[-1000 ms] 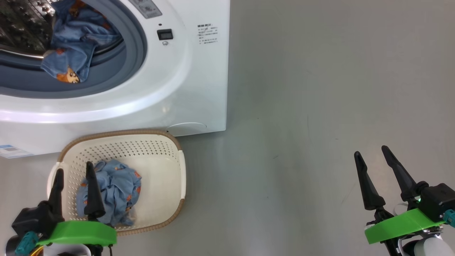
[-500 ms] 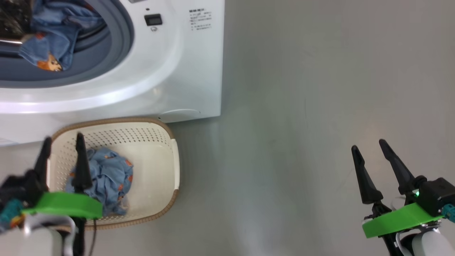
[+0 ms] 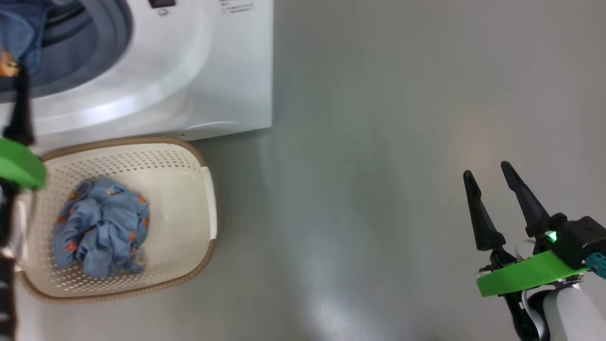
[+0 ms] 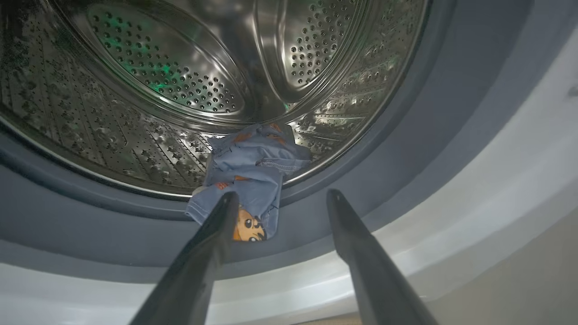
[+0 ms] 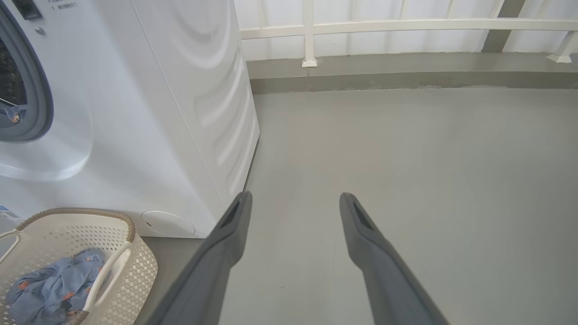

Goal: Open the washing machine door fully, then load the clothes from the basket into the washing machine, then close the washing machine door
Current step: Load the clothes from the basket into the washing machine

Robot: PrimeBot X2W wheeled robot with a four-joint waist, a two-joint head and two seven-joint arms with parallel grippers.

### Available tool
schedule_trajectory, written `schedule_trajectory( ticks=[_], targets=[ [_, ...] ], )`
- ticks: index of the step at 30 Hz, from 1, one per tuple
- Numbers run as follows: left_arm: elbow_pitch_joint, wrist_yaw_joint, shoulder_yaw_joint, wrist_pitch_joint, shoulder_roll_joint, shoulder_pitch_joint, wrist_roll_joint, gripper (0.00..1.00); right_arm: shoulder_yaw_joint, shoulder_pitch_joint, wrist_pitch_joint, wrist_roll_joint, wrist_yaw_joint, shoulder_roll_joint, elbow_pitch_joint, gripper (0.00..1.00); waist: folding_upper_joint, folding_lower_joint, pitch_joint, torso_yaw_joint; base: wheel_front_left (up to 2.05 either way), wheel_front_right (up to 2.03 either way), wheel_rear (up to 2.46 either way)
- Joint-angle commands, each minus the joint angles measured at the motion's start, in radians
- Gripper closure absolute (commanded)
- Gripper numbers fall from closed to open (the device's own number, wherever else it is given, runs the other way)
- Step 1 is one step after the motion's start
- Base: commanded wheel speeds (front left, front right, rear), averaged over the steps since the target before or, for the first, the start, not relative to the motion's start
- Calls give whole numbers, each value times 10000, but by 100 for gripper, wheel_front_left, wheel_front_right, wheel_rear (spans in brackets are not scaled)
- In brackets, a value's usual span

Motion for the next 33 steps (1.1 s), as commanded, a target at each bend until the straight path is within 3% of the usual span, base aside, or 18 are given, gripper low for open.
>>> schedule_trajectory(
  ticks=[1, 11, 21, 33],
  targets=[
    [10, -56, 297, 192, 664, -483, -135, 0, 263, -33, -76, 97, 16, -24, -200, 0, 0, 0, 275, -287, 0, 0, 0],
    [2264, -323, -180, 2195, 1776, -3003, -943, 0, 446, -366, -76, 179, 16, 180, -100, 0, 0, 0, 750, -976, 0, 0, 0],
    [3894, -352, -807, 2697, 2460, -4216, -748, 0, 552, -504, -76, 218, 16, 276, -42, 0, 0, 0, 925, -1367, 0, 0, 0],
    [5117, -267, -1257, 2809, 2747, -5224, -392, 0, 629, -611, -76, 236, 16, 332, -106, 0, 0, 0, 1242, -1596, 0, 0, 0]
  ],
)
